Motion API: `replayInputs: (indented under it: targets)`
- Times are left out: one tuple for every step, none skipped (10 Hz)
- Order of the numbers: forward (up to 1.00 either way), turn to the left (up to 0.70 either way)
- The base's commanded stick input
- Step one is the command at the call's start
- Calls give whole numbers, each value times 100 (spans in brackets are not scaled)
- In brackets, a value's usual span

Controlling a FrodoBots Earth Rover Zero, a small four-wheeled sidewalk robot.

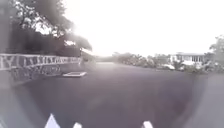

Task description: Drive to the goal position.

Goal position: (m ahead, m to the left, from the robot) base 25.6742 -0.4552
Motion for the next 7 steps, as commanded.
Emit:
replayInputs:
  targets:
    - [70,0]
    - [70,0]
    - [70,0]
    - [70,0]
    - [70,0]
    - [70,0]
    - [70,0]
